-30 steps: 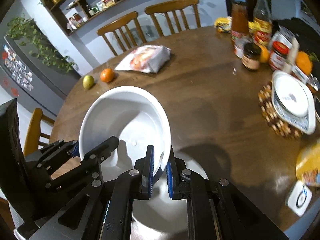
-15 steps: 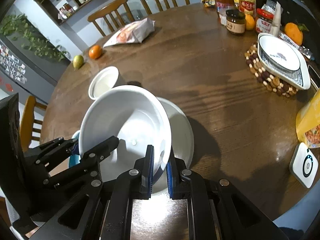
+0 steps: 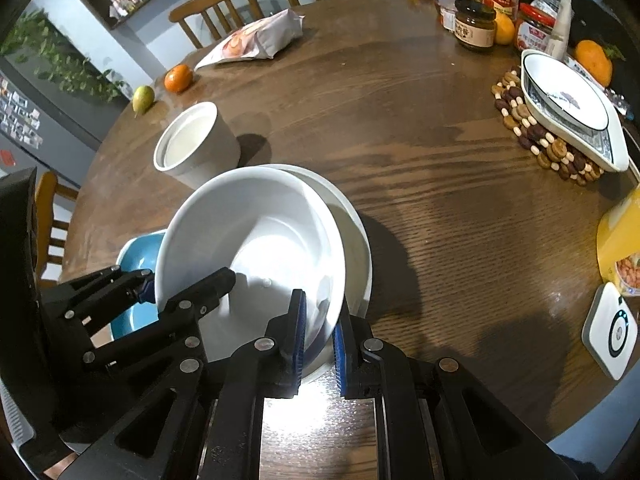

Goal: Organize plates and bowls
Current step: 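Lower the smaller white bowl into the large white bowl with both grippers, then open both grippers and withdraw them from the smaller white bowl, then move both grippers toward the white ramekin on the table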

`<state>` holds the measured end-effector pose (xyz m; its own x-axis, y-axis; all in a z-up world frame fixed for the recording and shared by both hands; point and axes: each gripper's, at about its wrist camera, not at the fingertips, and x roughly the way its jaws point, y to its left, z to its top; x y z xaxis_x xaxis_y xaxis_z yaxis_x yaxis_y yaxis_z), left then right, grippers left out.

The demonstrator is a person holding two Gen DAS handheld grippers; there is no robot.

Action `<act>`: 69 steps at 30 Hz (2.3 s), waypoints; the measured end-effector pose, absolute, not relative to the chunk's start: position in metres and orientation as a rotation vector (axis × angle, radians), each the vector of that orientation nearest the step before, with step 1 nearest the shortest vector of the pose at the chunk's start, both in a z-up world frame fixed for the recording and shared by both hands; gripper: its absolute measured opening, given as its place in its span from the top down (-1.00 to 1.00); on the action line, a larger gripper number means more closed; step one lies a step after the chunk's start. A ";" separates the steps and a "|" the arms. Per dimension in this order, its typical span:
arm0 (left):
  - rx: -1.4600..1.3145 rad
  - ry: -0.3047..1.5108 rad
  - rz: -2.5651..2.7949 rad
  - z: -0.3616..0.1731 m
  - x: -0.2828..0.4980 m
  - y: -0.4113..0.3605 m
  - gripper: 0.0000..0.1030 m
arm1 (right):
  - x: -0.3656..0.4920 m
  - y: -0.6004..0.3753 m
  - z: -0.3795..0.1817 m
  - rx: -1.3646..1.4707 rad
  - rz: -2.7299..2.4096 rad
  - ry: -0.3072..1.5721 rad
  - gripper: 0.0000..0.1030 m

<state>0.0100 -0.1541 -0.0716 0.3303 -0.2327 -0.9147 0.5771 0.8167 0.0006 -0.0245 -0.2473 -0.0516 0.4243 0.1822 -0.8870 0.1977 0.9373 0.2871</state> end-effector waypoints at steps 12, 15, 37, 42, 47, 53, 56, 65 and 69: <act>0.363 1.107 -0.539 -0.070 0.011 -0.157 0.53 | -0.025 -0.238 -0.047 0.266 -0.064 1.116 0.75; 0.364 1.093 -0.537 -0.067 0.010 -0.158 0.30 | -0.026 -0.239 -0.043 0.247 -0.079 1.104 0.75; 0.328 0.989 -0.508 -0.031 0.005 -0.144 -0.44 | -0.047 -0.254 -0.008 0.290 -0.112 0.991 0.10; 0.314 0.970 -0.484 -0.025 0.003 -0.137 -0.64 | -0.050 -0.254 0.000 0.305 -0.095 0.968 0.02; 0.297 0.963 -0.458 -0.019 0.004 -0.127 -0.74 | -0.051 -0.254 0.008 0.329 -0.079 0.941 -0.04; 0.262 0.963 -0.407 -0.015 0.010 -0.111 -0.92 | -0.049 -0.251 0.017 0.329 -0.055 0.921 -0.05; 0.248 0.959 -0.379 -0.013 0.014 -0.103 -0.97 | -0.047 -0.248 0.020 0.326 -0.043 0.920 -0.05; 0.201 0.971 -0.303 -0.012 0.029 -0.079 -0.97 | -0.033 -0.235 0.025 0.295 -0.006 0.930 -0.07; 0.178 0.977 -0.288 -0.012 0.037 -0.069 -0.97 | -0.024 -0.230 0.025 0.298 0.012 0.943 -0.10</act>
<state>0.0370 -0.0695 -0.0123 0.5258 -0.1597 -0.8355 0.3190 0.9476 0.0196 -0.0239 -0.2298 0.0248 0.5902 0.1395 -0.7951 0.1193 0.9591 0.2568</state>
